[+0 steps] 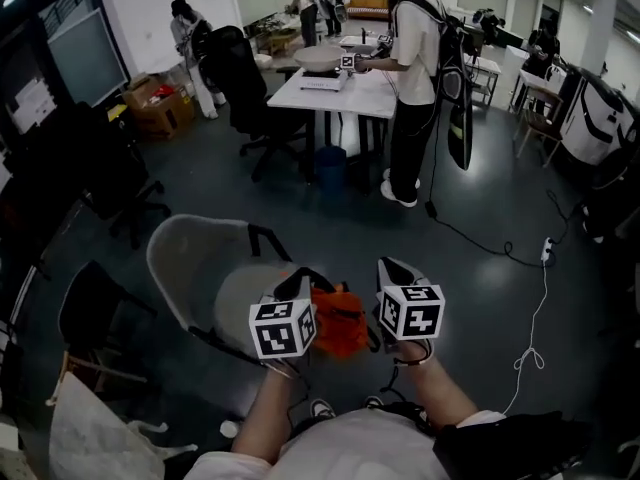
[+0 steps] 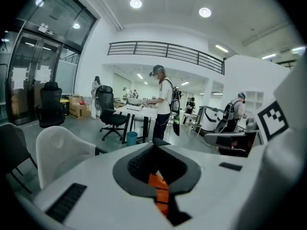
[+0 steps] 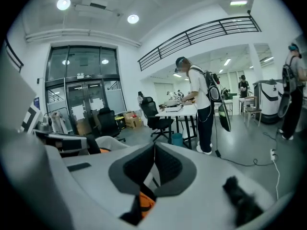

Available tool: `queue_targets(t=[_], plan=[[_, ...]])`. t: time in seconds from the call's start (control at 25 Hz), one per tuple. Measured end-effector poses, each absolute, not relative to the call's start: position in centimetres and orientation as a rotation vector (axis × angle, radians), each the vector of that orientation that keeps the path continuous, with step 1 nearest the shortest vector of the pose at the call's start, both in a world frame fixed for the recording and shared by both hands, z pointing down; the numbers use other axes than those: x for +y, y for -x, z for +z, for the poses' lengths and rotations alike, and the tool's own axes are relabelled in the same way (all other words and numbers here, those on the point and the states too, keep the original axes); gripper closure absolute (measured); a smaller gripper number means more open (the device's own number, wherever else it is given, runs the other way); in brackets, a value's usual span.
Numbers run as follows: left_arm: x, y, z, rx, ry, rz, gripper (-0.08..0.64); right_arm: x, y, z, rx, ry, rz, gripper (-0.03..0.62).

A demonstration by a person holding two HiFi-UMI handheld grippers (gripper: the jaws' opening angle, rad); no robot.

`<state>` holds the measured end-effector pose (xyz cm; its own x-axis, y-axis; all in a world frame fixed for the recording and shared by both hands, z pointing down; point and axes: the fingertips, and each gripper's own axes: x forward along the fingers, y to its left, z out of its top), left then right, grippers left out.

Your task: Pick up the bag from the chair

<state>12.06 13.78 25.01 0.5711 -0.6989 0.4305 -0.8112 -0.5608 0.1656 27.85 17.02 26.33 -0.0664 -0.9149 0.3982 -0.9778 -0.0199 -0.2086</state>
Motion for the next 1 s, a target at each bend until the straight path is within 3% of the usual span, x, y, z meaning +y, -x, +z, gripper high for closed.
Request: queue_targets(t=[1.0], plan=[[14.8, -18.6, 23.6, -1.034, -2.567, 0.439, 0.543, 20.9, -32.1, 25.8, -1.947, -2.162, 0.634, 0.561]])
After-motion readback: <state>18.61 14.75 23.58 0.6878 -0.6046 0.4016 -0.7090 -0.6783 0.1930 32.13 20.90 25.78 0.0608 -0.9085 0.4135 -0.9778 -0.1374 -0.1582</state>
